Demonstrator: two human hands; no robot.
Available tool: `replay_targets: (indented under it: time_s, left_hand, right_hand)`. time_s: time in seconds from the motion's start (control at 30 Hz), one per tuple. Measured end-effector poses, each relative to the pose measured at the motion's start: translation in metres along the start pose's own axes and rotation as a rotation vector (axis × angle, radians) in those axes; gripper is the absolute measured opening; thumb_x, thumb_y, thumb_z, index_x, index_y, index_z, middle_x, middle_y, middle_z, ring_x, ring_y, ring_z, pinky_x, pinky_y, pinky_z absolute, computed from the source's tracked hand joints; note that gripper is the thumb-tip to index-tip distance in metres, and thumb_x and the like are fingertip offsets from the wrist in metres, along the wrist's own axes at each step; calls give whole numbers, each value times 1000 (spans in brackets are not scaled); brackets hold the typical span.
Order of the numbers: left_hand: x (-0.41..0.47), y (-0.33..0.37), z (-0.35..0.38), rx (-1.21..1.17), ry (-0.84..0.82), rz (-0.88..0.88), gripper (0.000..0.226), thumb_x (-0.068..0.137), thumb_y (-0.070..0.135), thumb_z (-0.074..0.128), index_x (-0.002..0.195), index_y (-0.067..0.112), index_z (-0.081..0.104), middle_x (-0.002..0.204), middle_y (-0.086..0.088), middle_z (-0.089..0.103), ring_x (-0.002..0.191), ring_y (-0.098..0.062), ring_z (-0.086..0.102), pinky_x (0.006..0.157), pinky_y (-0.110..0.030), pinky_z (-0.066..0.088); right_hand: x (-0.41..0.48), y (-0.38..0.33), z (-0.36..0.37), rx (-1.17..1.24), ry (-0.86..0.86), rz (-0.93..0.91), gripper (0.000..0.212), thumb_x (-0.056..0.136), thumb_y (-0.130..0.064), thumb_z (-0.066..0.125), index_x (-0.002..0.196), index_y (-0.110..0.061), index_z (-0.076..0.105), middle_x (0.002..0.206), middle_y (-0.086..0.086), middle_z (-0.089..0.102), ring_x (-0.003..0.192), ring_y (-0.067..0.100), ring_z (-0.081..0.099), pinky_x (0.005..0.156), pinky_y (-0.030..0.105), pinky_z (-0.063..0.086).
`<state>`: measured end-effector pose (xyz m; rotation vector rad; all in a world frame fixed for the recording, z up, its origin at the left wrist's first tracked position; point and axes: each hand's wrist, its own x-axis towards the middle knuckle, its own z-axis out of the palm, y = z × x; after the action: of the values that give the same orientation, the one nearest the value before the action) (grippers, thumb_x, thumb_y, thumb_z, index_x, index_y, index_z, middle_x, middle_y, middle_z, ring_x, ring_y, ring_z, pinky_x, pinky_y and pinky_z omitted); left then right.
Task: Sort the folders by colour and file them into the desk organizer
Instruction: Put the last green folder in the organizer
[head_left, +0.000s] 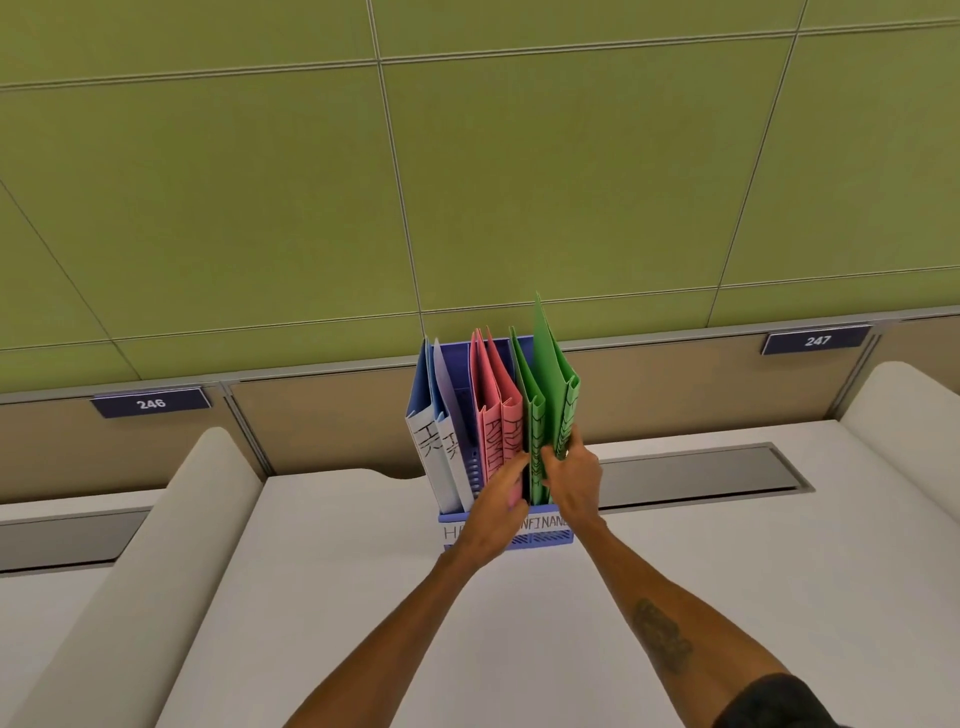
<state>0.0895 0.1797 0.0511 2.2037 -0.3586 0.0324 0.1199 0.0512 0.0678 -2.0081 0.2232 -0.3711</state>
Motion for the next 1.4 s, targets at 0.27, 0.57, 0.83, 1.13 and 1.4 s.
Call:
replay_targets:
  time_s: [0.27, 0.57, 0.83, 1.13, 1.4]
  left_hand:
    - [-6, -15, -1, 17, -70, -89, 67, 94, 8, 57, 151, 32, 29, 155, 8, 35, 139, -16, 42, 105, -41, 49]
    - [-7, -18, -1, 39, -103, -106, 70, 95, 7, 57, 154, 28, 25, 159, 7, 28, 144, -13, 33, 110, -41, 45]
    - [-13, -16, -6, 62, -101, -109, 71, 95, 7, 58, 154, 28, 24, 159, 6, 27, 145, -14, 32, 109, -42, 45]
    - [-22, -9, -20, 65, -82, -86, 68, 95, 5, 57, 152, 26, 27, 157, 1, 31, 141, -19, 39, 104, -43, 49]
    - [-31, 6, -42, 92, -29, 1, 64, 95, 7, 54, 152, 21, 30, 157, 1, 32, 142, -18, 37, 110, -44, 45]
  right_hand:
    - [6, 12, 6, -101, -86, 67, 35, 100, -27, 52, 129, -8, 52, 110, 11, 71, 93, 28, 71, 88, 44, 59]
    - [1, 23, 2, -226, -148, 93, 30, 98, -24, 54, 122, -6, 55, 109, 12, 70, 94, 27, 69, 88, 38, 55]
    - [-11, 18, -9, -182, -152, 43, 38, 98, -22, 55, 132, -10, 45, 115, 12, 69, 91, 24, 69, 83, 34, 55]
    - [-23, 3, -26, -168, -162, -74, 45, 98, -24, 54, 142, -22, 42, 128, 3, 64, 99, 21, 68, 86, 35, 54]
    - [-35, -20, -36, -168, -116, -147, 51, 98, -24, 52, 146, -25, 37, 131, 2, 62, 102, 11, 59, 85, 33, 51]
